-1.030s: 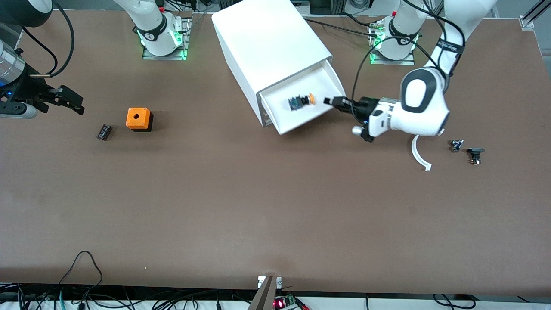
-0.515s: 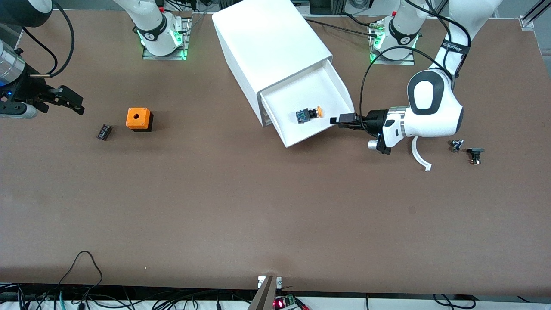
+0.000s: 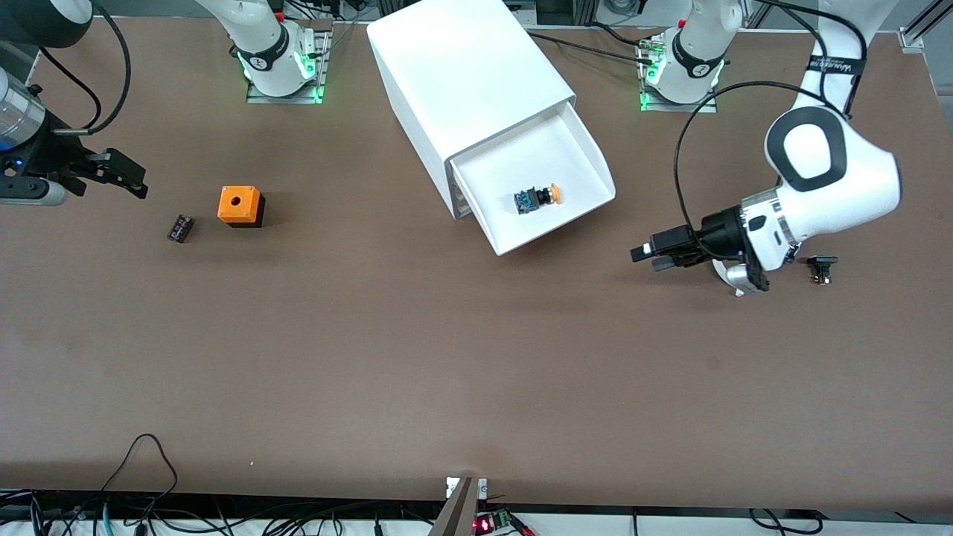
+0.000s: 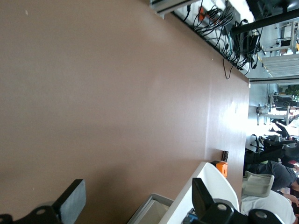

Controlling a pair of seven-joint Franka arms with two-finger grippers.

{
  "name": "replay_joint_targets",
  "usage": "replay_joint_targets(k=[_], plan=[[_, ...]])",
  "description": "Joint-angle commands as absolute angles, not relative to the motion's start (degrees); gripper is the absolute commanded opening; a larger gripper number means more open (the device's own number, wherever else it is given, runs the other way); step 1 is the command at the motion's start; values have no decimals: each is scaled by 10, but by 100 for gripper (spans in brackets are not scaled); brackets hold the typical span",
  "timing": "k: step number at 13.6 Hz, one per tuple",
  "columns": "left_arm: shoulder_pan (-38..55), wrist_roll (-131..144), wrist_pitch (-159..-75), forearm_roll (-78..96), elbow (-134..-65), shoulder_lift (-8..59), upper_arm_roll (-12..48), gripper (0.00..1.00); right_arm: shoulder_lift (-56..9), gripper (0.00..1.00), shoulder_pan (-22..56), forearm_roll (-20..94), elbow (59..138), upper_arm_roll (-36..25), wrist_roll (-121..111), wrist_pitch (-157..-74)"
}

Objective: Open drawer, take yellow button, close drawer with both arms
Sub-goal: 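Withdraw the left gripper while the right gripper reaches toward the drawer, then lower the right gripper into the drawer onto the yellow button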

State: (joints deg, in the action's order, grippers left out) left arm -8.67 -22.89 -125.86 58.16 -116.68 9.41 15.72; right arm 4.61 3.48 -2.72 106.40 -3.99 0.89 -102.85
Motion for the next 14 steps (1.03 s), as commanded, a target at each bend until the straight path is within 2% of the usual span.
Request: replay_joint_targets(k=[1,4,7,9,14], plan=[[-89,-214,-1246,486,-1166,41,144,100,26,100,55,-19,1059,-33,2,-1026],[-112,-162,-1157,307,-1114,-1,133,100,3,100,110,-18,1039,-31,3,-1037],[-111,-87,-1009,158,-1003,-2,111,100,-72,100,172,16,978,-30,2,-1037],[-104,-4,-950,65,-950,-1,113,100,-112,100,230,19,926,-27,2,-1036],[-78,91,-927,-25,-934,-1,114,100,-163,100,333,32,850,-23,-66,-1071]])
